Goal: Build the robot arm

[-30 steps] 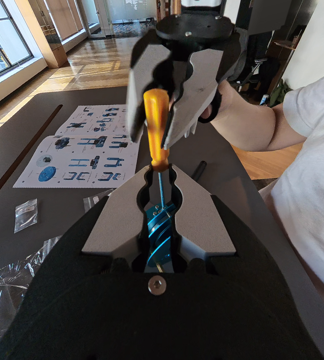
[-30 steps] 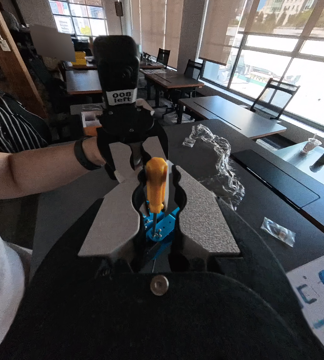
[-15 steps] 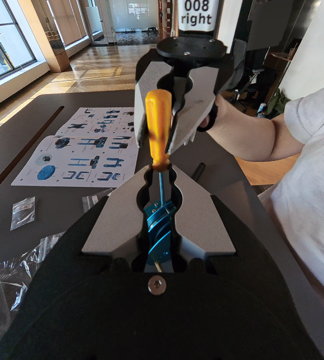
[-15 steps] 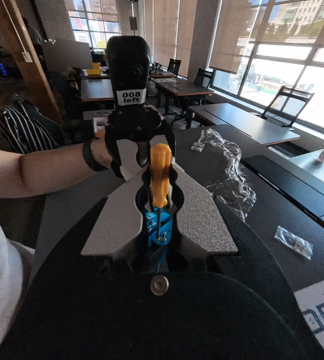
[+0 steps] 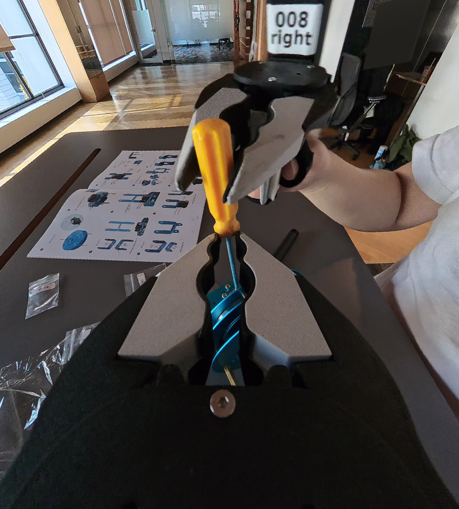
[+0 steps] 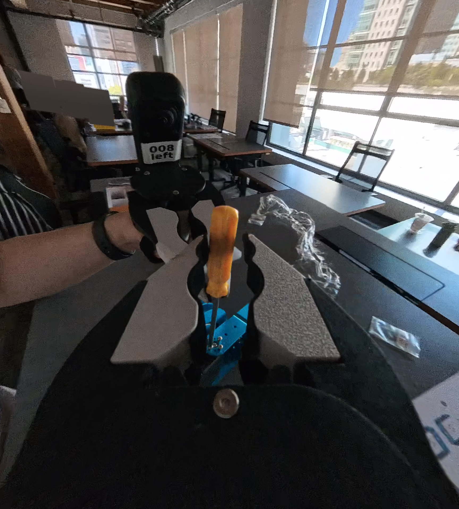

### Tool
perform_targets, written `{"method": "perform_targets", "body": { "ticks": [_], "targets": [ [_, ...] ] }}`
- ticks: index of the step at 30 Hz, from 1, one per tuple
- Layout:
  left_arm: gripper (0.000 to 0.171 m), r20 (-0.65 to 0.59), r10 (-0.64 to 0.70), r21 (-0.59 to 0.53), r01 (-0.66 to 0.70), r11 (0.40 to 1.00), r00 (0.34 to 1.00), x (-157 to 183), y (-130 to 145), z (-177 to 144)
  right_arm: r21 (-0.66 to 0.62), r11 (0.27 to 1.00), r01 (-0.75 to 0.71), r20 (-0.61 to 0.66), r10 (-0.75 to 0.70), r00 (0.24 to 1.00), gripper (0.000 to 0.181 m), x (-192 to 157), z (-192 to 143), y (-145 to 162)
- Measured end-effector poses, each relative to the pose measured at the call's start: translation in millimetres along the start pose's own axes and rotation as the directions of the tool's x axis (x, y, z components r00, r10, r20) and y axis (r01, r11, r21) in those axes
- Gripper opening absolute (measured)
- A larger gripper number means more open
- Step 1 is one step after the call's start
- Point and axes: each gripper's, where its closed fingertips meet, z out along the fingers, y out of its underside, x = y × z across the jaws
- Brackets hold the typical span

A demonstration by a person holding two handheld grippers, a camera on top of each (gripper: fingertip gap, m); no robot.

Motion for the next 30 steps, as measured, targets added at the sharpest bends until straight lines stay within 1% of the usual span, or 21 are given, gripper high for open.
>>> {"method": "perform_targets", "body": {
  "ticks": [1,2,3,8,10,13,15,17,18,19,20,21,22,23,24,26,27,28,30],
  "targets": [
    [0.009,-0.004,0.0,0.004,0.0,1.0,1.0,1,0,0,-0.01,0.999,-0.051,0.082,0.052,0.995,0.016,-6,-1,2],
    [0.009,-0.007,-0.002,0.007,0.002,1.0,1.0,2,0,1,-0.012,0.995,-0.096,0.13,0.097,0.987,0.016,-8,-2,2],
    [0.009,-0.005,-0.001,0.008,0.001,1.0,1.0,2,0,0,-0.007,0.993,-0.118,0.145,0.118,0.982,0.016,-8,-3,3],
    [0.01,-0.016,-0.007,0.014,0.007,1.0,1.0,5,-2,-2,0.024,0.998,-0.054,0.072,0.052,0.996,0.016,-8,-2,1],
    [0.013,-0.026,-0.024,0.042,0.025,0.999,0.999,5,-5,-5,0.016,0.999,-0.033,0.057,0.032,0.998,0.016,-7,-1,1],
    [0.017,-0.032,-0.051,0.083,0.053,0.995,0.998,2,-11,-11,0.045,0.999,-0.022,0.051,0.02,0.999,0.016,-5,-5,-11],
    [0.021,-0.008,-0.055,0.095,0.055,0.994,0.998,2,-18,-25,0.054,0.999,-0.003,0.025,0.002,1.0,0.016,4,-21,-26],
    [0.021,0.041,-0.046,0.11,0.041,0.993,0.998,5,-26,-44,0.053,0.998,0.019,-0.056,-0.016,0.998,0.015,24,-58,-50],
    [0.021,0.069,-0.043,0.099,0.036,0.994,0.997,8,-27,-55,-0.001,1.0,0.008,-0.085,-0.008,0.996,0.014,35,-77,-53],
    [0.021,0.1,-0.039,0.068,0.032,0.997,0.994,11,-24,-67,-0.123,0.992,-0.024,-0.112,0.01,0.994,0.015,43,-94,-52],
    [0.021,0.139,-0.034,0.022,0.032,0.999,0.99,12,-18,-79,-0.278,0.959,-0.059,-0.151,0.017,0.988,0.015,57,-113,-37],
    [0.02,0.176,-0.027,-0.027,0.032,0.999,0.984,15,-10,-90,-0.45,0.887,-0.103,-0.194,0.015,0.981,0.015,71,-132,-13],
    [0.02,0.212,-0.019,-0.075,0.036,0.997,0.977,17,-1,-102,-0.577,0.803,-0.147,-0.251,-0.004,0.968,0.016,86,-149,11],
    [0.02,0.245,-0.016,-0.118,0.046,0.992,0.969,19,9,-112,-0.678,0.709,-0.194,-0.294,-0.02,0.955,0.015,95,-164,38],
    [0.02,0.274,-0.016,-0.152,0.059,0.987,0.962,21,18,-122,-0.77,0.596,-0.226,-0.305,-0.033,0.952,0.016,96,-176,68],
    [0.021,0.318,-0.031,-0.183,0.094,0.979,0.948,26,31,-138,-0.896,0.379,-0.233,-0.284,-0.085,0.955,0.016,93,-199,126],
    [0.021,0.333,-0.046,-0.184,0.113,0.976,0.942,28,36,-144,-0.925,0.303,-0.229,-0.272,-0.108,0.956,0.016,92,-208,150],
    [0.021,0.346,-0.062,-0.177,0.13,0.976,0.936,30,39,-149,-0.941,0.252,-0.227,-0.264,-0.124,0.956,0.016,91,-214,168],
    [0.02,0.364,-0.093,-0.153,0.158,0.975,0.927,34,43,-155,-0.953,0.191,-0.234,-0.265,-0.158,0.951,0.016,92,-225,194]
  ]
}}
